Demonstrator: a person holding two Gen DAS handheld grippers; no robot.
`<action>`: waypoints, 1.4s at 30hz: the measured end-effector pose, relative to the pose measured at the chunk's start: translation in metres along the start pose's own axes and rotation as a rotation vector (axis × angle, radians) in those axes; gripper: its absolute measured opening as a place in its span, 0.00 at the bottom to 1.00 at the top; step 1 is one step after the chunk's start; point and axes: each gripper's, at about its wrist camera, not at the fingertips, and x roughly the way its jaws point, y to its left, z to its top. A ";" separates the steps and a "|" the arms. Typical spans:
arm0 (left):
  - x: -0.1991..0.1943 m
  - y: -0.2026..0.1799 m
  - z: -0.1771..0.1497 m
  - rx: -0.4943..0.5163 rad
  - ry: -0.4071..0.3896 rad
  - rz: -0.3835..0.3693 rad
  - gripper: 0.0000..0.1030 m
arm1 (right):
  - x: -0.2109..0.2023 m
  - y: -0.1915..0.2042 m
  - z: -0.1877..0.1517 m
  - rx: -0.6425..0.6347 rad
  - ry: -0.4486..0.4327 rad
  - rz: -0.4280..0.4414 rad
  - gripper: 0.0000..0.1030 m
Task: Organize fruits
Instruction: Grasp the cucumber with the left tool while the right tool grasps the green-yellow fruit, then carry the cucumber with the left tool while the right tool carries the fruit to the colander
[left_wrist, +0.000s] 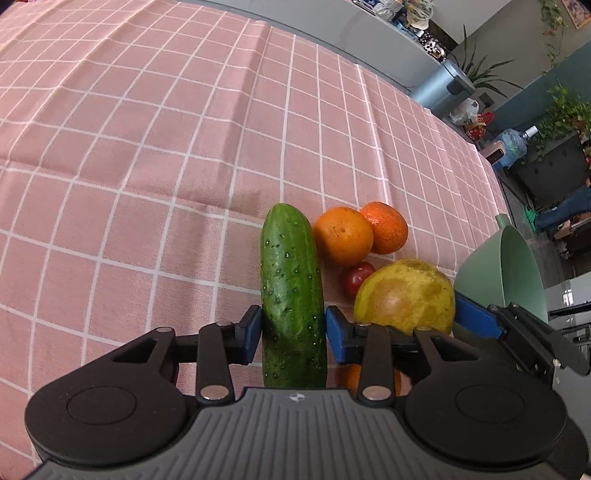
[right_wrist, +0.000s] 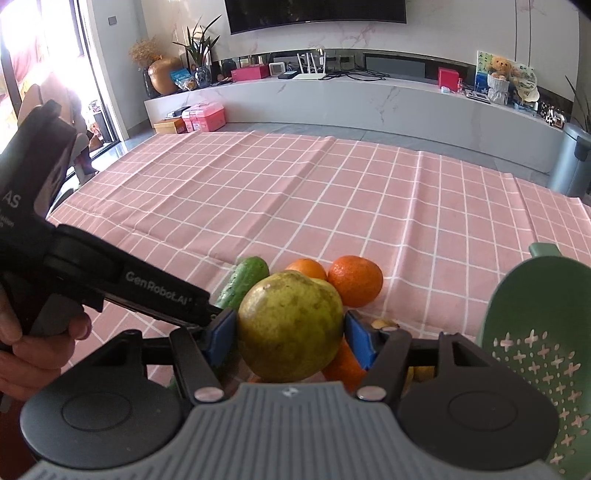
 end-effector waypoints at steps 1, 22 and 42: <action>0.000 -0.001 -0.001 -0.001 -0.003 0.002 0.40 | 0.000 0.002 0.000 -0.007 -0.002 -0.003 0.59; -0.089 -0.022 -0.044 -0.126 -0.221 0.061 0.40 | -0.042 0.029 0.003 -0.113 -0.007 0.018 0.59; -0.056 -0.148 -0.010 -0.172 -0.216 -0.213 0.40 | -0.126 -0.071 0.022 -0.238 0.089 -0.154 0.59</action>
